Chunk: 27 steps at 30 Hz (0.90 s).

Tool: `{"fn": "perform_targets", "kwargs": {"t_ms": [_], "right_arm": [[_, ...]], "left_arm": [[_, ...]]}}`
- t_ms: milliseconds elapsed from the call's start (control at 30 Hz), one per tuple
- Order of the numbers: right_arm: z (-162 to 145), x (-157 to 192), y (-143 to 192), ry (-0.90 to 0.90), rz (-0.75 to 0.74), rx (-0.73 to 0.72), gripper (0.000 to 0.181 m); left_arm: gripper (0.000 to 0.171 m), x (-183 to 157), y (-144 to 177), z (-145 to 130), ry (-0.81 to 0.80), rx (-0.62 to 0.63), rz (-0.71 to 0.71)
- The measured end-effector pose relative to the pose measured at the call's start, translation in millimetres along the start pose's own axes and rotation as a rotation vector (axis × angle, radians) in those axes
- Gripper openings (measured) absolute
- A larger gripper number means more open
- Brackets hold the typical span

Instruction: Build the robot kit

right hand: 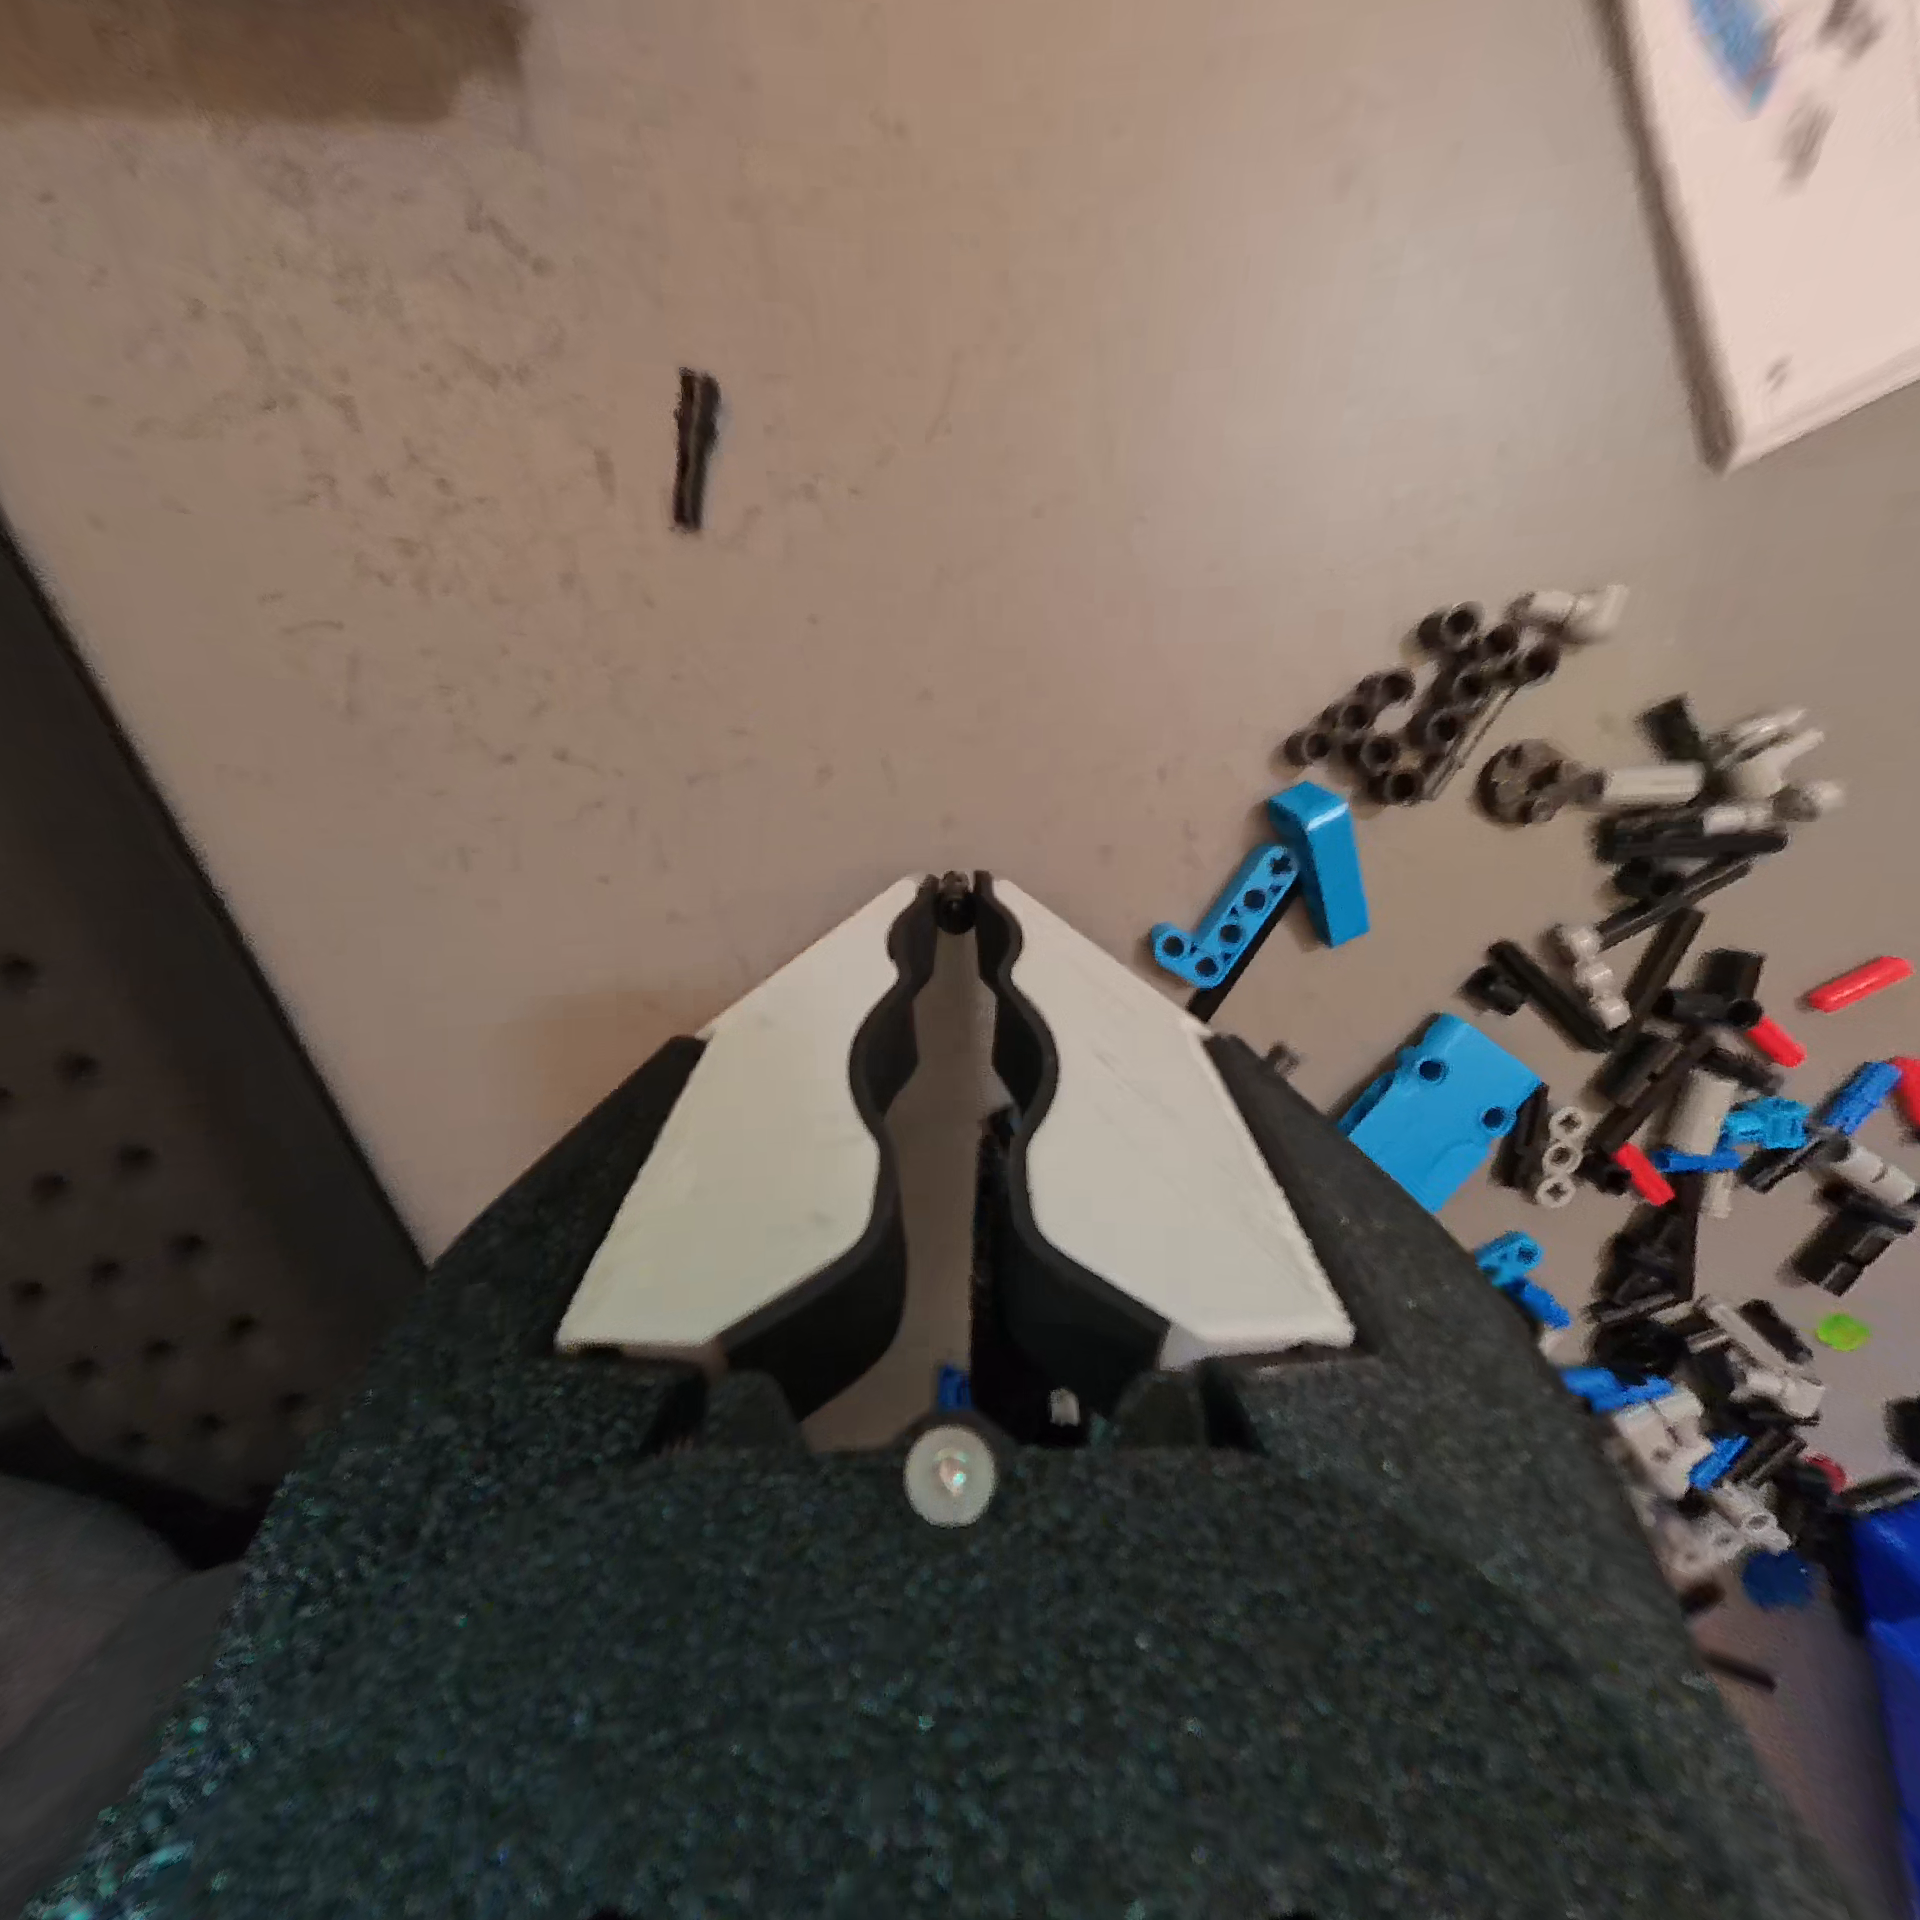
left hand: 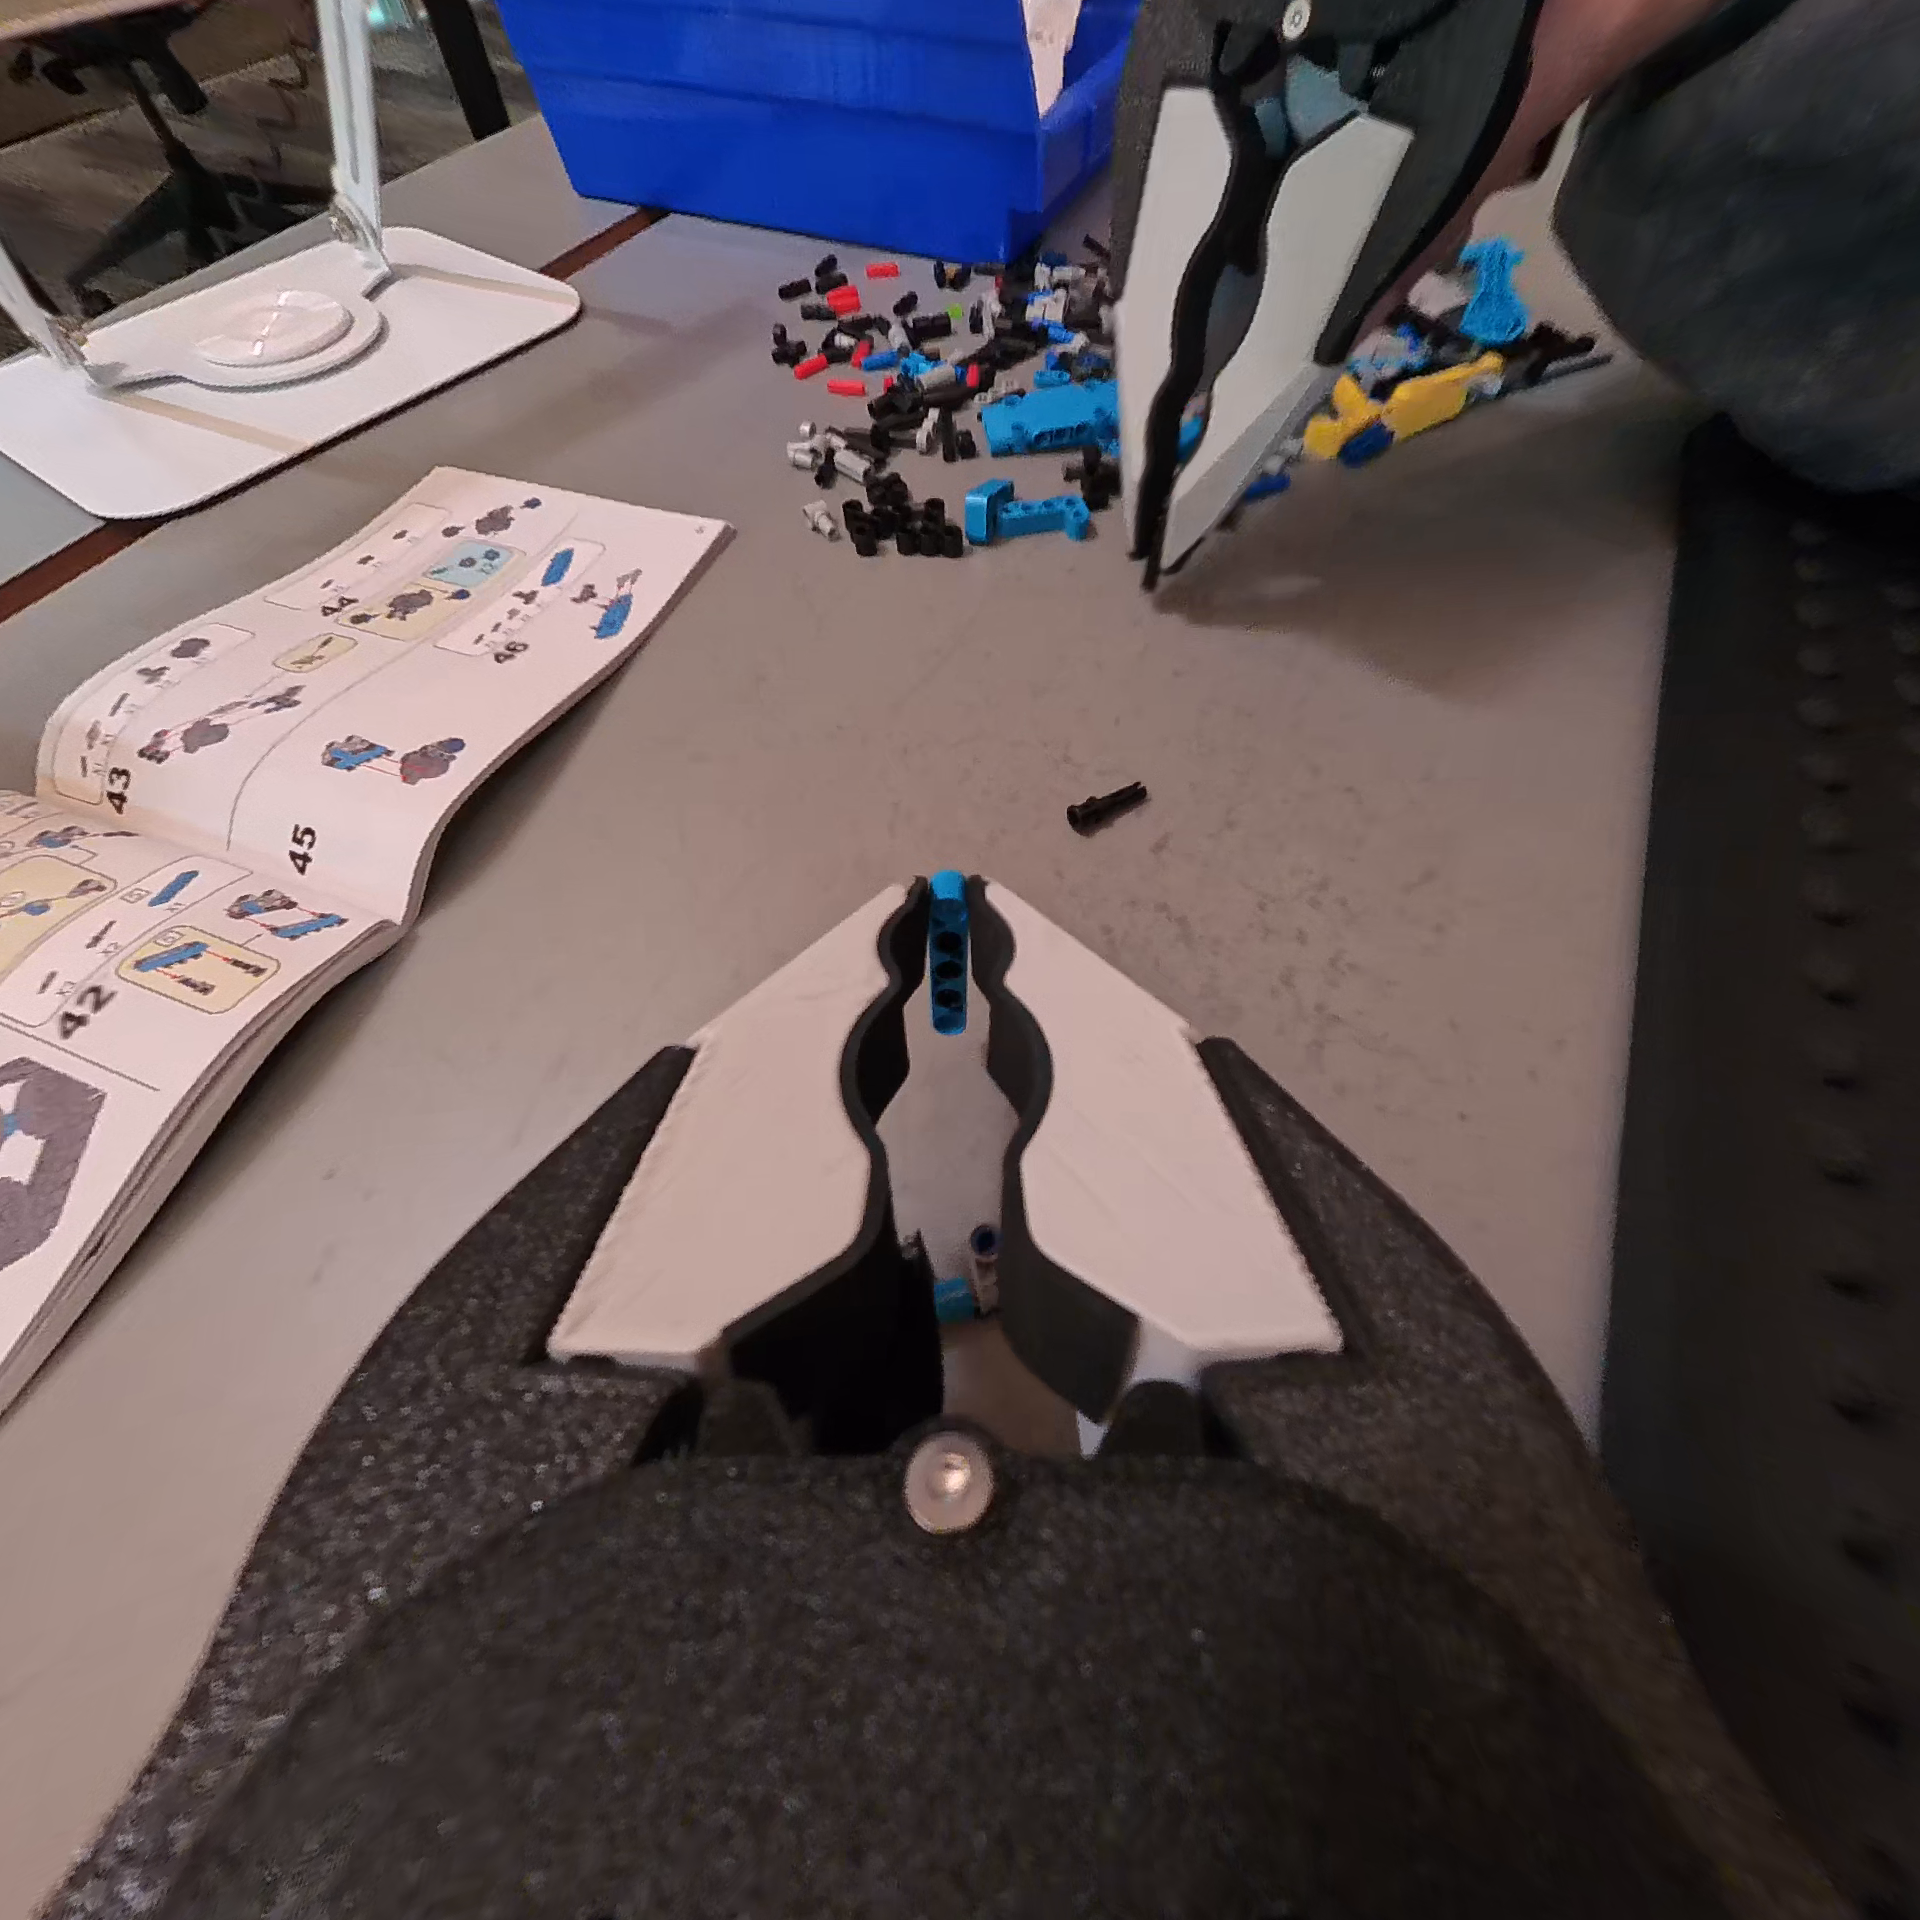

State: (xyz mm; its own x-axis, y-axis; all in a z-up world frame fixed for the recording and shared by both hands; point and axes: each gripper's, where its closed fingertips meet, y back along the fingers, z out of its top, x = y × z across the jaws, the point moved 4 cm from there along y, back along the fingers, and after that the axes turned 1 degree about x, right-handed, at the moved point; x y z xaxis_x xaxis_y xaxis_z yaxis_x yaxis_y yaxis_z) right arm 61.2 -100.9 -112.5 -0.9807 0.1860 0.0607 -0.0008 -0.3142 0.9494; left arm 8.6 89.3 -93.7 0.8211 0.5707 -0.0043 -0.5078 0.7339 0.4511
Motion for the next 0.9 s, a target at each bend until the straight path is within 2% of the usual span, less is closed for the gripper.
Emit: {"fn": "perform_targets", "kwargs": {"t_ms": [100,200,267,333,500,900], "right_arm": [[34.1,11.6,17.9,0.082,0.061,-0.238,0.005],[77.0,37.2,45.5,0.214,0.164,-0.587,0.005],[97.5,50.0,59.3,0.223,0.255,-0.786,0.005],[111.8,57.0,60.0,0.197,0.320,-0.893,0.005],[130.6,68.5,58.0,0.136,0.444,-0.996,0.005],[138.3,81.2,57.1,0.146,0.471,-1.027,0.005]], "left_arm": [[0.006,-4.4,7.8,11.4,0.080,-0.091,-0.088],[0.006,-8.9,21.0,26.9,0.167,-0.216,-0.201],[0.006,-9.4,29.2,34.9,0.229,-0.289,-0.265],[0.006,-9.0,36.0,41.2,0.282,-0.348,-0.318],[0.006,-10.5,51.2,53.5,0.365,-0.468,-0.416],[0.005,-16.1,50.4,56.4,0.413,-0.460,-0.501]]}}
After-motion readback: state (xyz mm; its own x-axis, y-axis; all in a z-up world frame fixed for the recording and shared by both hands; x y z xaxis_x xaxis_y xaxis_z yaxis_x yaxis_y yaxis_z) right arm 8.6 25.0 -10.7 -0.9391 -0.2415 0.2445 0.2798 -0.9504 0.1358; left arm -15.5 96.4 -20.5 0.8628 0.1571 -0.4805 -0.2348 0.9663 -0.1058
